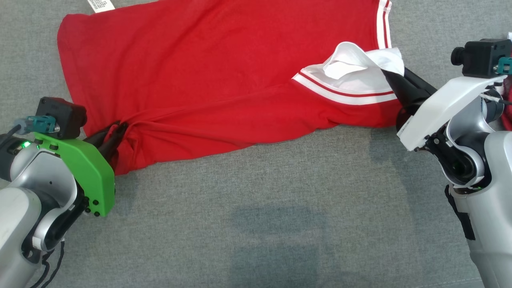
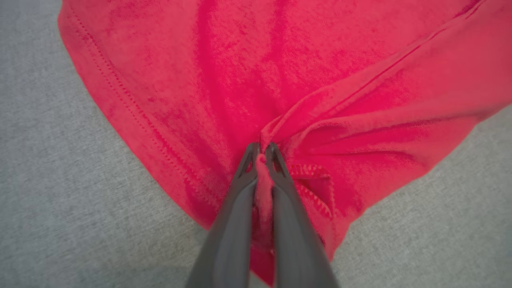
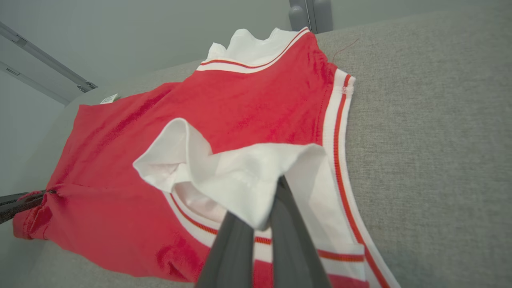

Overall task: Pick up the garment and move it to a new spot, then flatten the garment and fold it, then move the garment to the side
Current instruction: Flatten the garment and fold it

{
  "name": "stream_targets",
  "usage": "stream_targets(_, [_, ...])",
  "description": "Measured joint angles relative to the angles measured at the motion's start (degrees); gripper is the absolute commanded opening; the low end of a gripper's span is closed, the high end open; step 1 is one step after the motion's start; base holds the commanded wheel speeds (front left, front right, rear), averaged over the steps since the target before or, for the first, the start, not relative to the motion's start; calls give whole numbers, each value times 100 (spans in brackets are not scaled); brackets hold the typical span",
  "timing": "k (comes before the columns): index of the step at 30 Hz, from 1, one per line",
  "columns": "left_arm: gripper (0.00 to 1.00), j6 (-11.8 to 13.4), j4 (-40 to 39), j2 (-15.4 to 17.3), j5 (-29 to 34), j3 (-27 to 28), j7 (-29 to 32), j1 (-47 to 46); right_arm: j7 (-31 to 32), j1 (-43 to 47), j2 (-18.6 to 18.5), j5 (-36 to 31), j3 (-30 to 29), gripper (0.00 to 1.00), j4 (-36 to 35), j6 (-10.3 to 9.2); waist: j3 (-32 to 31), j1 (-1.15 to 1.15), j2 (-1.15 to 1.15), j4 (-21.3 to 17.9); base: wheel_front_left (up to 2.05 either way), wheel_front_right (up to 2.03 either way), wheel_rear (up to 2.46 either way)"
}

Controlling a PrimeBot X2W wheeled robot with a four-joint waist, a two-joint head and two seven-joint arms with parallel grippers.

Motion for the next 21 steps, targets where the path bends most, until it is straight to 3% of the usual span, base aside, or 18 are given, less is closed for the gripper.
stream_targets(1, [42, 23, 53, -23, -3, -2, 4, 0, -1, -15, -20, -35, 47, 32, 40, 0, -9, 0, 0, 7, 0, 0, 0])
stream_targets(2, [67, 52, 89, -35, -19, -12, 44, 1, -31, -32, -53, -100, 87, 71, 68, 0, -19, 0, 0, 12, 0, 0, 0])
stream_targets(3, [100, 81, 114, -45, -55, -13, 55, 4, -70, -58, -91, -160, 126, 100, 91, 0, -29, 0, 0, 18, 0, 0, 0])
stream_targets(10, [100, 312, 120, -108, -99, 67, 37, 38, -255, -194, -341, -268, 345, 100, 320, 0, -165, 0, 0, 86, 0, 0, 0])
stream_targets(14, [100, 589, -116, -64, -134, 270, -64, 65, -219, -192, -516, -414, 394, 100, 147, 0, -278, 0, 0, 113, 0, 0, 0])
stream_targets(21, [100, 1156, -1377, 146, -522, 459, 30, 859, 960, 434, -1094, -534, 369, 100, -628, 0, -327, 0, 0, 56, 0, 0, 0])
